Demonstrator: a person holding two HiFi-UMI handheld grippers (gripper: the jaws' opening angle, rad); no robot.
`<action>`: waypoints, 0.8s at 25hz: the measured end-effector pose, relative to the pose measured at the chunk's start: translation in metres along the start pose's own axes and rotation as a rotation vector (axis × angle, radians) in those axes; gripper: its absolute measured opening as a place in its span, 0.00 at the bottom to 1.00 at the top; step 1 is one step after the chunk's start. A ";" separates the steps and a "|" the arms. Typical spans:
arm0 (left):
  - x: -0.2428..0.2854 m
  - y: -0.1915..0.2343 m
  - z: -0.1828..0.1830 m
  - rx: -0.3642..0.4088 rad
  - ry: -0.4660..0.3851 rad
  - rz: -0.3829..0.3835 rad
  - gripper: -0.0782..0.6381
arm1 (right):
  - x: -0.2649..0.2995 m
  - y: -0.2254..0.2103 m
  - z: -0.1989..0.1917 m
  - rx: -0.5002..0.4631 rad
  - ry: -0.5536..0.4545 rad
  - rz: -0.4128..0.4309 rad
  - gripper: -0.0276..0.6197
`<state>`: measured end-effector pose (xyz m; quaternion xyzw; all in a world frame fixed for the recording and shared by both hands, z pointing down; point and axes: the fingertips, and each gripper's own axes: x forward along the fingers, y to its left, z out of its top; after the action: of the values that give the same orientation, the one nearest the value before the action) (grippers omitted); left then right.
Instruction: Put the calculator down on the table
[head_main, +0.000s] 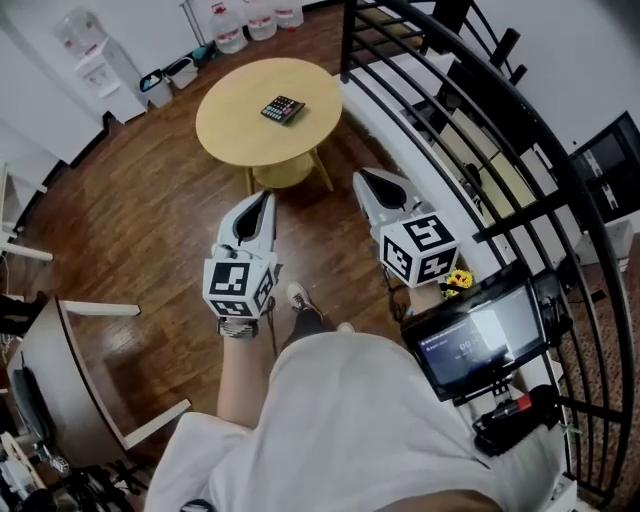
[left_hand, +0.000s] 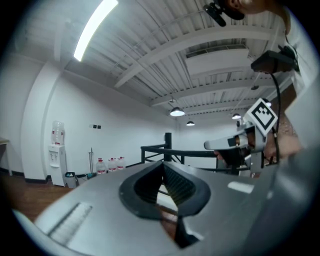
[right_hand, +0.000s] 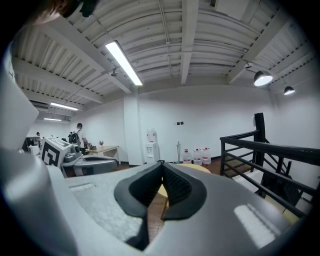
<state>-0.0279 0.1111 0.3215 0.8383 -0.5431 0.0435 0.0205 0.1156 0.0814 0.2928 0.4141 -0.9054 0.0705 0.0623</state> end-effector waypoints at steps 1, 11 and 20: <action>-0.006 -0.010 -0.001 -0.002 0.002 0.000 0.12 | -0.011 0.002 -0.001 -0.002 -0.002 0.006 0.05; -0.055 -0.097 -0.010 -0.013 0.061 -0.007 0.12 | -0.097 0.004 -0.031 0.086 0.018 0.020 0.05; -0.078 -0.111 -0.011 0.008 0.070 -0.016 0.12 | -0.114 0.030 -0.044 0.098 0.038 0.068 0.05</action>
<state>0.0411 0.2284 0.3269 0.8407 -0.5351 0.0746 0.0363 0.1692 0.1930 0.3139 0.3842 -0.9130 0.1247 0.0564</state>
